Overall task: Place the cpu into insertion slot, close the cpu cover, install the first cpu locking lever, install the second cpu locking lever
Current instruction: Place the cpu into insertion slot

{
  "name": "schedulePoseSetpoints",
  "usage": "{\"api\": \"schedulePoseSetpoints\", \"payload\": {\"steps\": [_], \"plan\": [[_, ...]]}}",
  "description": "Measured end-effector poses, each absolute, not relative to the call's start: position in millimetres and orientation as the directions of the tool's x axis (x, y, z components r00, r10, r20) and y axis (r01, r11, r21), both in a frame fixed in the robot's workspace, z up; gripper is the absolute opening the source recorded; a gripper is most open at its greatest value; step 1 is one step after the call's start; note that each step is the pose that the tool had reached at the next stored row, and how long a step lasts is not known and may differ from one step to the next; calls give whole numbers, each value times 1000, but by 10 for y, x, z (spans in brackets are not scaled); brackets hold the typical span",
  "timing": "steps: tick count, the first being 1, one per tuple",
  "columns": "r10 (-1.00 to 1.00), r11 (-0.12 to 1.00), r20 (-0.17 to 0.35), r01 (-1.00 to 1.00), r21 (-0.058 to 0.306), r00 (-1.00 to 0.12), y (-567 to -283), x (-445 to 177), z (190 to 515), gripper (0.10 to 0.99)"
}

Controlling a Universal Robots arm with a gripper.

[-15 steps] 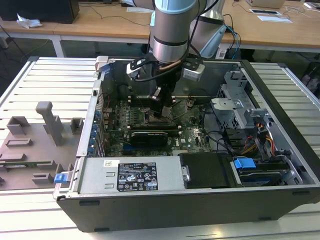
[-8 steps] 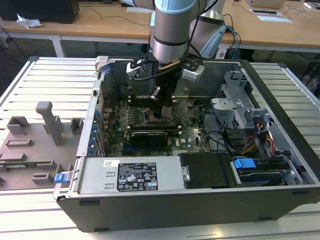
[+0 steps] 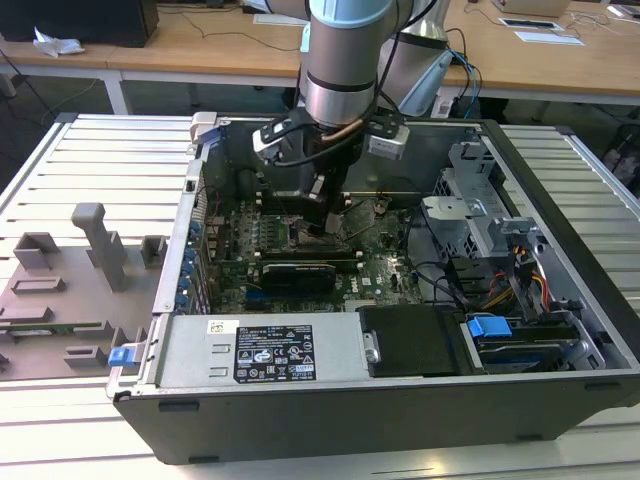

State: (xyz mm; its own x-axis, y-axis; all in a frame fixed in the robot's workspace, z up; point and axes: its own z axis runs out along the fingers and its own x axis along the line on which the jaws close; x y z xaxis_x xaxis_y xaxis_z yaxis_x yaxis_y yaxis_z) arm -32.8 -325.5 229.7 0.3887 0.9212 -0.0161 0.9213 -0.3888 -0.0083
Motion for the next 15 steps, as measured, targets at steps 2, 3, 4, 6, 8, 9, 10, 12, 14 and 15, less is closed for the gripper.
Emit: {"api": "schedulePoseSetpoints", "payload": {"steps": [2,3,4,6,8,9,10,12,14,15], "plan": [[936,-351,-15,936,-9,351,-3255,-328,2296,545],[946,-325,-15,946,-9,325,-3255,-328,2296,545],[951,-308,-15,951,-9,308,-3255,-328,2296,545],[964,-267,-15,964,-9,267,-3255,-328,2296,545],[974,-228,-15,974,-9,228,-3255,-328,2296,545],[979,-201,-15,980,-9,201,-3255,-328,2296,545],[985,-174,-15,985,-9,173,-3255,-328,2296,545],[991,-136,-15,991,-9,136,-3255,-328,2295,545],[995,-95,-15,995,-9,95,-3255,-328,2296,545],[997,-70,-15,997,-9,70,-3255,-328,2295,545]]}}
